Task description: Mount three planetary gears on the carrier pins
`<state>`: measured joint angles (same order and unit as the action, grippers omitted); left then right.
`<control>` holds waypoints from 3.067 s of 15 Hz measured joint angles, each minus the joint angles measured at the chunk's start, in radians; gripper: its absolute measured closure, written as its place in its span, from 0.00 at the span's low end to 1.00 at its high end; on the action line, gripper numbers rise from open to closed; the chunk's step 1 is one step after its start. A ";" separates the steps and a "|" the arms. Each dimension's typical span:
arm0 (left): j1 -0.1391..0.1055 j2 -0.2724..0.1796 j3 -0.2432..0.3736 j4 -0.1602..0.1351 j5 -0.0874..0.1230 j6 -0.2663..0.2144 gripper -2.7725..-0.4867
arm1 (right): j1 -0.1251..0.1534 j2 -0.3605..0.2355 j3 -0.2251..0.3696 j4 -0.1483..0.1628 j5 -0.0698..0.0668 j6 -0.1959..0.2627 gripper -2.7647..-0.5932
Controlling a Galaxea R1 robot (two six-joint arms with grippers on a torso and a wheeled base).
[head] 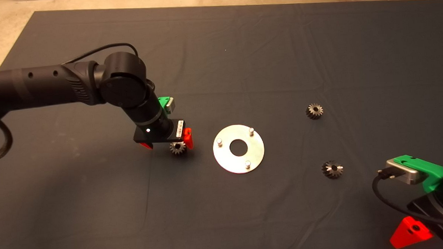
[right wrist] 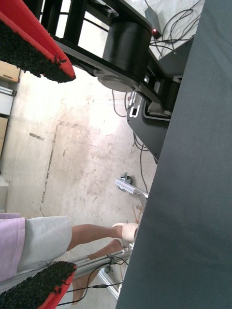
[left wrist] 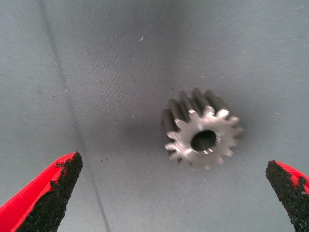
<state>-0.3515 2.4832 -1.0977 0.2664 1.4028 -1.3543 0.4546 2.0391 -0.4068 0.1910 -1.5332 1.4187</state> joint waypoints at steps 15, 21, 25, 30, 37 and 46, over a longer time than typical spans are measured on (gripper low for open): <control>0.022 0.072 -0.070 0.000 -0.014 0.027 0.05 | 0.000 0.000 0.000 0.001 0.000 0.000 0.01; 0.022 0.069 -0.072 -0.001 -0.009 0.028 0.17 | 0.000 0.000 0.000 0.001 0.000 0.000 0.01; 0.022 0.069 -0.072 -0.001 -0.009 0.028 0.23 | 0.000 0.000 0.000 0.001 0.000 0.000 0.01; 0.022 0.069 -0.072 -0.001 -0.009 0.028 0.30 | 0.000 0.000 0.000 0.001 0.000 0.000 0.01; 0.044 0.071 -0.072 -0.001 -0.008 0.028 0.33 | 0.000 0.000 0.000 0.001 0.000 0.000 0.01; 0.044 0.077 -0.084 0.000 0.005 0.028 0.43 | 0.000 0.000 0.000 0.001 0.000 0.000 0.01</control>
<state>-0.3079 2.5598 -1.1819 0.2660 1.4076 -1.3264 0.4545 2.0391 -0.4068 0.1915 -1.5332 1.4187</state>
